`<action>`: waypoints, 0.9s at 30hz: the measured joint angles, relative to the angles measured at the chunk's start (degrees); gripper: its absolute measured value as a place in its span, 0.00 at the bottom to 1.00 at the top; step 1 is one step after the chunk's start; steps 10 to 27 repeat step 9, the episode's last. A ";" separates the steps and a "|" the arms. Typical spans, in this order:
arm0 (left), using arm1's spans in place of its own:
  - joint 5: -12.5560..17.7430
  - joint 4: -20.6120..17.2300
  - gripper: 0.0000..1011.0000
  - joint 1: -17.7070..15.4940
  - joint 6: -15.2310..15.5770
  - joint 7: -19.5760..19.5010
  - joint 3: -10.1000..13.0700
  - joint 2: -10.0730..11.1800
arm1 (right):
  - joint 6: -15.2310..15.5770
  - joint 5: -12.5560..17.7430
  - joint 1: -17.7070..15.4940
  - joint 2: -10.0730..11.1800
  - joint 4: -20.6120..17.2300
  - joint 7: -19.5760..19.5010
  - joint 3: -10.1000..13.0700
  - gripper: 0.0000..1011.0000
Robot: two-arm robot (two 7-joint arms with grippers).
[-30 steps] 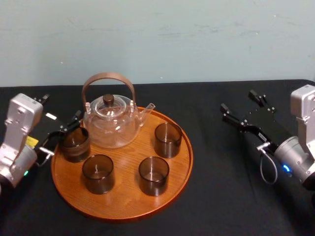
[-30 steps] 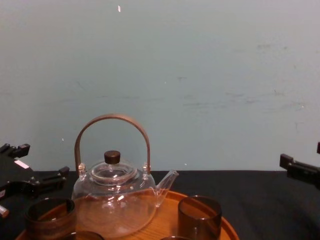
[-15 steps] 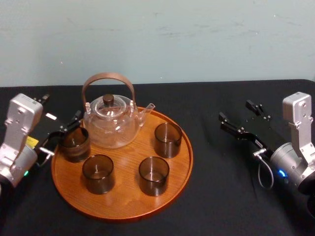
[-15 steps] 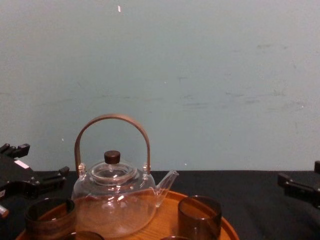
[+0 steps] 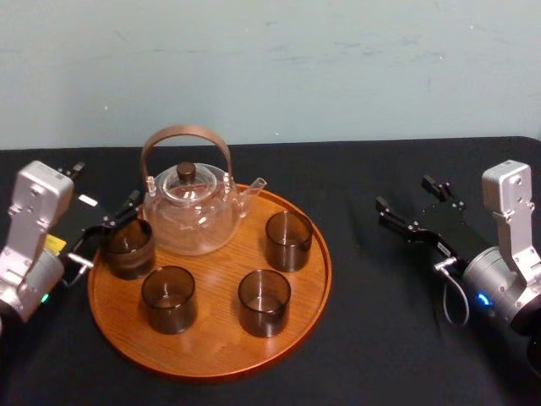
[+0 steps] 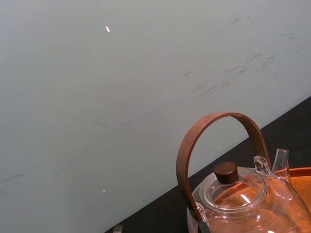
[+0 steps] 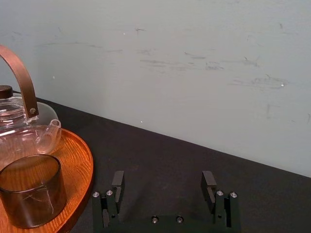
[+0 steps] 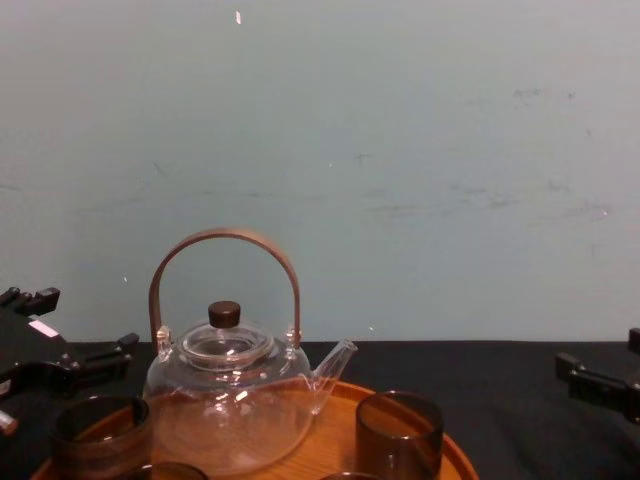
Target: Pick up the glass from the table and place it on the tray.
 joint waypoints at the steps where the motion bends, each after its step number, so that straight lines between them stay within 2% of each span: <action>1: 0.00 0.00 0.99 0.00 0.00 0.00 0.00 0.00 | 0.00 0.00 0.00 0.02 -0.01 0.01 -0.01 0.99; 27: 0.00 0.00 0.99 0.00 0.00 0.00 0.00 0.00 | 0.00 0.13 0.00 0.09 -0.06 0.05 -0.07 0.99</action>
